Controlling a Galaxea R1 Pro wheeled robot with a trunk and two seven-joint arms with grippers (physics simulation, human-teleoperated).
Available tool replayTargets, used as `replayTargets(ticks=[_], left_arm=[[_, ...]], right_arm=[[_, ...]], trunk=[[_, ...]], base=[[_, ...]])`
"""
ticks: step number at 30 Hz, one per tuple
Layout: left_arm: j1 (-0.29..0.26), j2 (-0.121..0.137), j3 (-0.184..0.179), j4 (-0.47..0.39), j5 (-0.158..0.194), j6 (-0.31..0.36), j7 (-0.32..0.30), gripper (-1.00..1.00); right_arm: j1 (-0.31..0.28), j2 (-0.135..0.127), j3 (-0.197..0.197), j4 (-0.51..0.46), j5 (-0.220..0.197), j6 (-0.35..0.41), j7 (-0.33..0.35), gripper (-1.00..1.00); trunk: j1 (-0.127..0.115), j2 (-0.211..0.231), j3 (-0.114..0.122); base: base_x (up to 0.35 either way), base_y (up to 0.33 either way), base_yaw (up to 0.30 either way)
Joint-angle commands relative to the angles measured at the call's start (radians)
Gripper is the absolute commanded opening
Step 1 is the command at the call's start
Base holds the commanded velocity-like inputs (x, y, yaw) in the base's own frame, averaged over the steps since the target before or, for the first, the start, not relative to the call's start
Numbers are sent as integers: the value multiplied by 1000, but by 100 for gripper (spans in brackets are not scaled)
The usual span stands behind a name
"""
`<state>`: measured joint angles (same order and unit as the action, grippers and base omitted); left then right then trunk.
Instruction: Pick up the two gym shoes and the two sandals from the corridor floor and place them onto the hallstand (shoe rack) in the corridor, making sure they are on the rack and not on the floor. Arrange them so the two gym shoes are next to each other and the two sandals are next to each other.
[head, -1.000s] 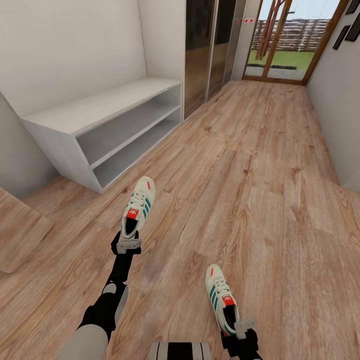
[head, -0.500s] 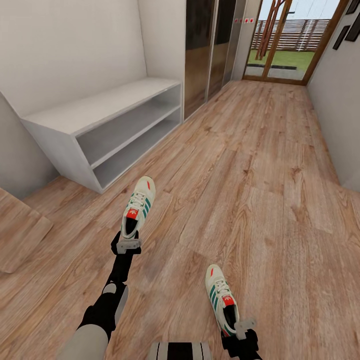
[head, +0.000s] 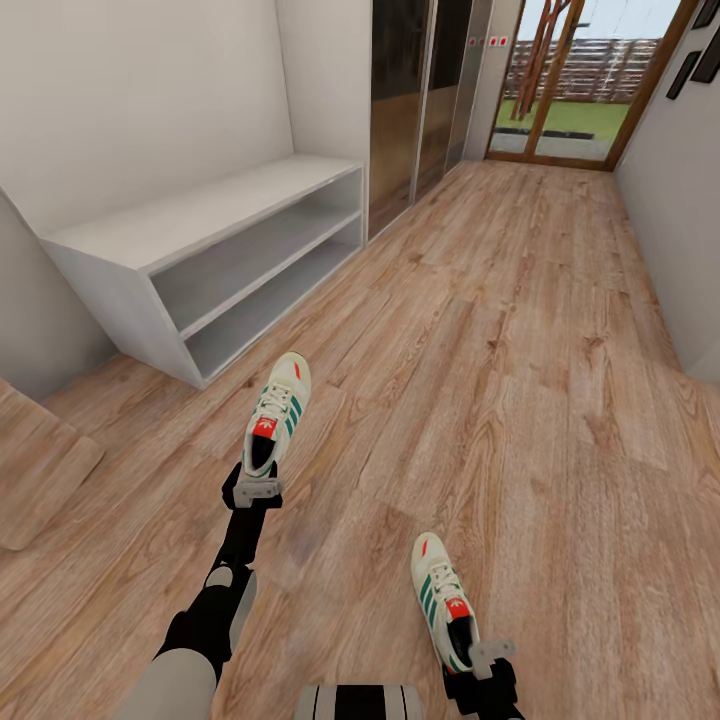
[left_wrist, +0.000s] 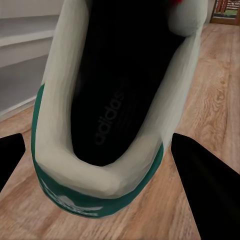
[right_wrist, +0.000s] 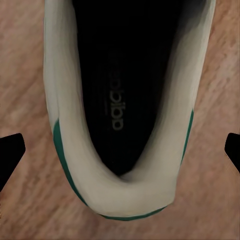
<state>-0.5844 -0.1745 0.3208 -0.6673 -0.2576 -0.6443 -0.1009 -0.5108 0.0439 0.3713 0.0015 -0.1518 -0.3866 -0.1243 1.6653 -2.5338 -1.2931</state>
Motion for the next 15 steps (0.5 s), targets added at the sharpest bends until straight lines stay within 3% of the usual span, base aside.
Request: replayTargets(ticks=[1, 15], left_arm=[[0, 0, 0, 0, 0, 0, 1, -100], [0, 0, 0, 0, 0, 0, 0, -100]], right_arm=[[0, 0, 0, 0, 0, 0, 0, 100], [0, 1, 0, 0, 0, 0, 0, 100]], trunk=[[0, 0, 0], [0, 0, 0]], base=[[30, 0, 0], [7, 0, 0]])
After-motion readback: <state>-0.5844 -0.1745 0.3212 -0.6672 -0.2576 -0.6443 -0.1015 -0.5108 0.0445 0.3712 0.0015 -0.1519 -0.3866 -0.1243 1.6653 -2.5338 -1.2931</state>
